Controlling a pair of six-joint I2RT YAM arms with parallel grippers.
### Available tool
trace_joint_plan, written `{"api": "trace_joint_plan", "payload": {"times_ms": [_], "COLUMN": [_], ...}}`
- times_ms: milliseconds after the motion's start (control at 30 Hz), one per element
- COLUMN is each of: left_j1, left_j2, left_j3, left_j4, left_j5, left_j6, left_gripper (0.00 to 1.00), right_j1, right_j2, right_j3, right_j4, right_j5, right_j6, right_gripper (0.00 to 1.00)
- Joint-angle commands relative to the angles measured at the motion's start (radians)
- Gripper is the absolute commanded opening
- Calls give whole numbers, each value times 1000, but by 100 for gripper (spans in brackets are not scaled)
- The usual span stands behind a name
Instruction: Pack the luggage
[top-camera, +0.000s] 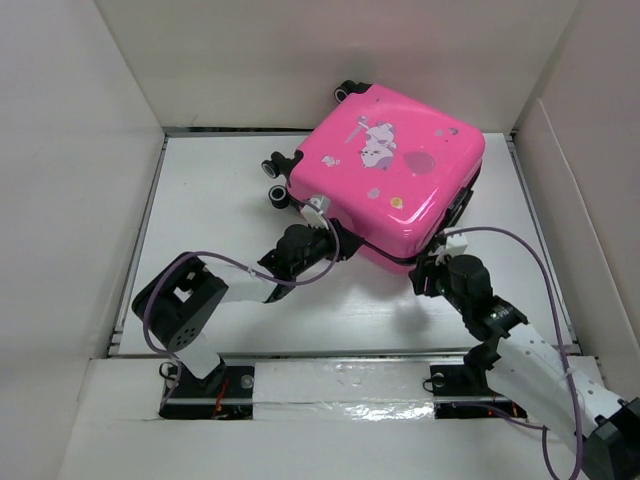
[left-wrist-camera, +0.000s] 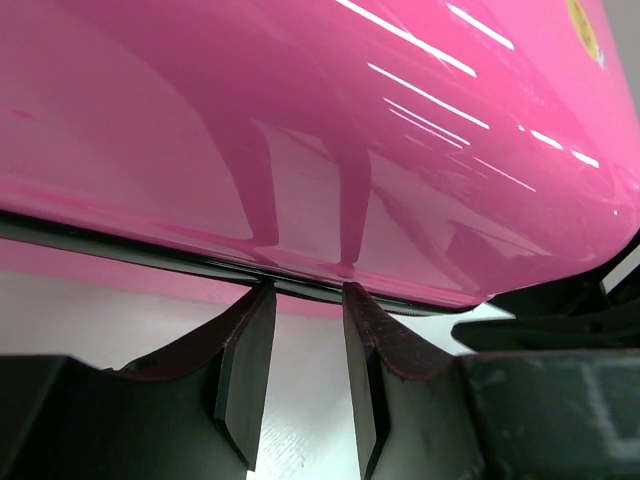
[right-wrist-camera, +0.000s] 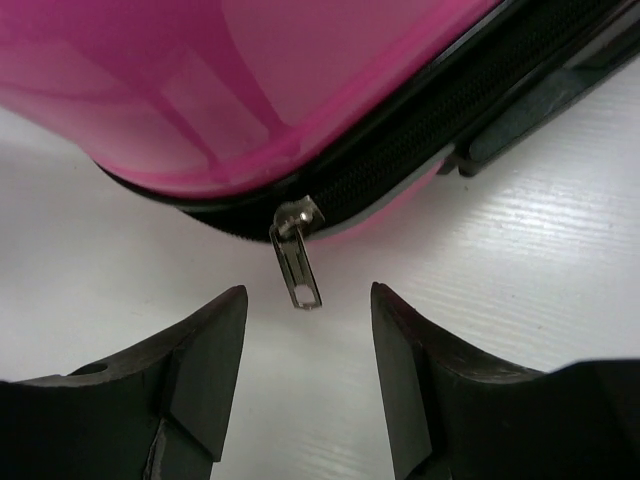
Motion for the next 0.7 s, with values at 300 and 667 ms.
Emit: {"api": "trace_joint_plan", "payload": {"times_ms": [300,667], "left_j1": [-84,-124], "left_j2": [52,122], "left_j3": [104,241], "left_j4": [-18,-55], "left_j5": [-19,-46], "left_j6": [65,108], "left_gripper": [27,27], "right_j1": [4,168], "right_j2": [175,62], "right_j3": [84,73], "right_j4": [249,69], "right_j5": [96,-78], "right_j6": [-104,-70], "right_gripper": [43,0]}}
